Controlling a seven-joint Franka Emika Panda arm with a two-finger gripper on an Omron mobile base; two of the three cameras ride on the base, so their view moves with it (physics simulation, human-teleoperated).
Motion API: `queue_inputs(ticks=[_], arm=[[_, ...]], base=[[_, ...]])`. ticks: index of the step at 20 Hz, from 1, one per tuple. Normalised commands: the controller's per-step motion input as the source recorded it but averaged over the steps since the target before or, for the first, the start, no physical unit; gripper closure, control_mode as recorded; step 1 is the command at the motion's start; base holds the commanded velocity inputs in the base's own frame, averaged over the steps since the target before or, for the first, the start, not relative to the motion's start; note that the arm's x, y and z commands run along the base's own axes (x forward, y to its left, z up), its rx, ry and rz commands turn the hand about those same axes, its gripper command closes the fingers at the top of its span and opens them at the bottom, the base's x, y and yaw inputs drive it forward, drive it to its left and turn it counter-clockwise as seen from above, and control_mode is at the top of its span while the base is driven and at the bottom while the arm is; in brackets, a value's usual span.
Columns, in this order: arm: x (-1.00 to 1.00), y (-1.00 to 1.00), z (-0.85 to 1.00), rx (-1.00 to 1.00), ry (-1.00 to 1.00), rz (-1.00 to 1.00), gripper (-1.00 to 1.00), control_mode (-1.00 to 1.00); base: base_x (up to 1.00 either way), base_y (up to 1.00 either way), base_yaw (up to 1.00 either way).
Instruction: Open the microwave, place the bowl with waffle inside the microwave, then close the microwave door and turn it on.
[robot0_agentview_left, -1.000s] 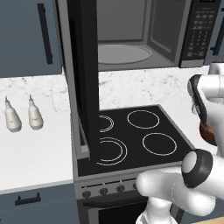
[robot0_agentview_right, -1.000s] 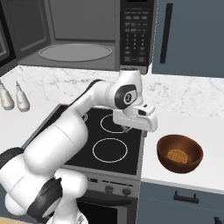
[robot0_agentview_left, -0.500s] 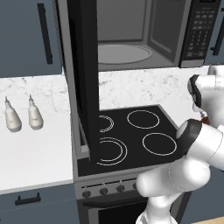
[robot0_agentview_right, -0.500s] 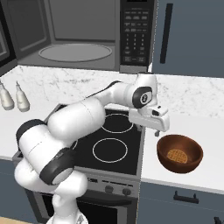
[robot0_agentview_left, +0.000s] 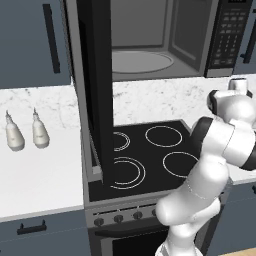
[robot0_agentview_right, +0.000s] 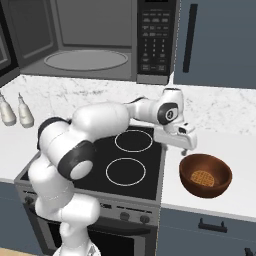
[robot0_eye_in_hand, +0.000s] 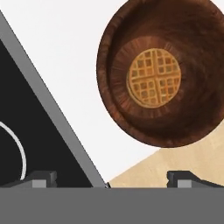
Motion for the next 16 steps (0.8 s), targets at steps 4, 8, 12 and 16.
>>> queue_inputs(ticks=[4, 8, 12, 16], arm=[[0.44, -0.38, -0.37, 0.0, 0.02, 0.0, -1.0, -1.0], [0.28, -0.35, -0.34, 0.01, 0.0, 0.0, -1.0, -1.0], [0.14, -0.21, -0.46, 0.01, 0.0, 0.0, -1.0, -1.0], [-0.01, -0.01, -0.46, 0.01, -0.04, 0.0, -1.0, -1.0]], base=[[0.0, 0.0, 0.0], [0.0, 0.0, 0.0], [0.0, 0.0, 0.0], [0.0, 0.0, 0.0]])
